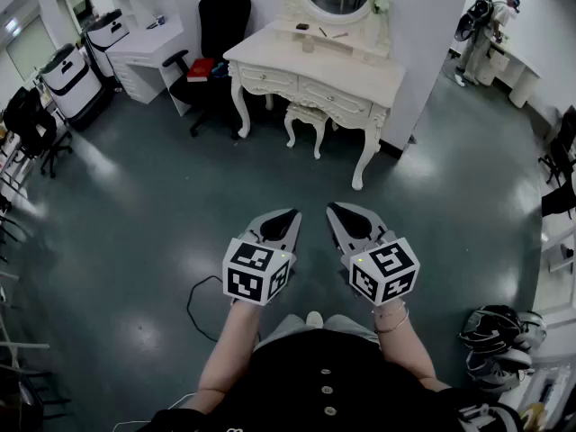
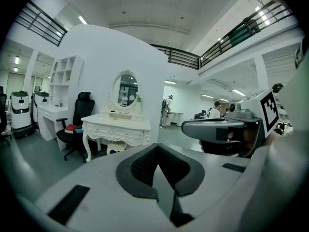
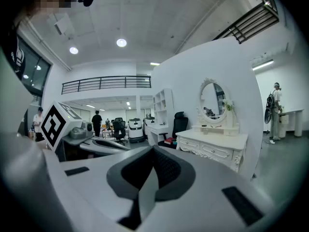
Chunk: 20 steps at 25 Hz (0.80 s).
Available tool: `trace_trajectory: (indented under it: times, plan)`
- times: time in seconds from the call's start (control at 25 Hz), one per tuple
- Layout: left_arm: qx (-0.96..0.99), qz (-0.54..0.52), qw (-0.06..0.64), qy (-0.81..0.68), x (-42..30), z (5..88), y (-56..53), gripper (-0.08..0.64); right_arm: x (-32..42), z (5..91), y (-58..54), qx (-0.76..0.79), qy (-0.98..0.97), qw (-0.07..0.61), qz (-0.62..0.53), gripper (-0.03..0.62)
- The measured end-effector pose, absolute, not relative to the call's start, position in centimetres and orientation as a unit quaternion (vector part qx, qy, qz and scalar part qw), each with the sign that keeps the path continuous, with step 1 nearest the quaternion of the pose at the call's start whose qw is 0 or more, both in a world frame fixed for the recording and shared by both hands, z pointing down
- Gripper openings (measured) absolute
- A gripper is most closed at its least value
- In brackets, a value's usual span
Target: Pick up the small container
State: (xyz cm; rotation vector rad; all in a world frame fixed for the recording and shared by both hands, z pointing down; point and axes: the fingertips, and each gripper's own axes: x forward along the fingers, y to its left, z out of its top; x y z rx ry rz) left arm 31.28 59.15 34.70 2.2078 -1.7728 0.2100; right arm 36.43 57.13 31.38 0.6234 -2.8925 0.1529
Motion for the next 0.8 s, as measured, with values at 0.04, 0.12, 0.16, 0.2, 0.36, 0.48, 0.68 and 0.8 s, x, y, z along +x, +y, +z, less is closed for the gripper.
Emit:
trace_trajectory:
  times: [0.04,0.12,0.16,0.2,0.36,0.48,0.68,0.8]
  plan:
    - [0.77,0.068,0.151,-0.616,31.4,34.7,59.1,0.012,36.4,31.6,57.0,0.209,-0.972,0.091,0.052,0.0]
    - [0.774,0.059,0.15,-0.613,31.6,34.7,59.0,0.012,36.2,32.1,57.0,0.206,-0.972,0.095,0.054,0.0]
    - [0.775,0.056,0.148,-0.611,31.7,34.7,59.0,0.012,36.1,32.2,57.0,0.204,-0.973,0.097,0.054,0.0]
    - [0.776,0.054,0.147,-0.611,31.7,34.6,58.9,0.012,36.1,32.3,57.0,0.202,-0.973,0.099,0.053,0.0]
    - [0.775,0.05,0.144,-0.614,31.7,34.4,58.3,0.012,36.2,32.6,56.6,0.199,-0.973,0.103,0.052,0.0]
    - [0.774,0.052,0.142,-0.615,31.7,34.6,57.9,0.011,36.4,32.6,56.2,0.2,-0.973,0.102,0.05,0.0]
    - [0.772,0.047,0.142,-0.618,31.9,34.5,57.1,0.012,36.8,32.4,55.3,0.197,-0.975,0.076,0.067,0.002]
    - [0.772,0.046,0.14,-0.618,31.9,34.5,56.5,0.012,37.2,32.5,54.3,0.202,-0.974,0.075,0.065,0.002]
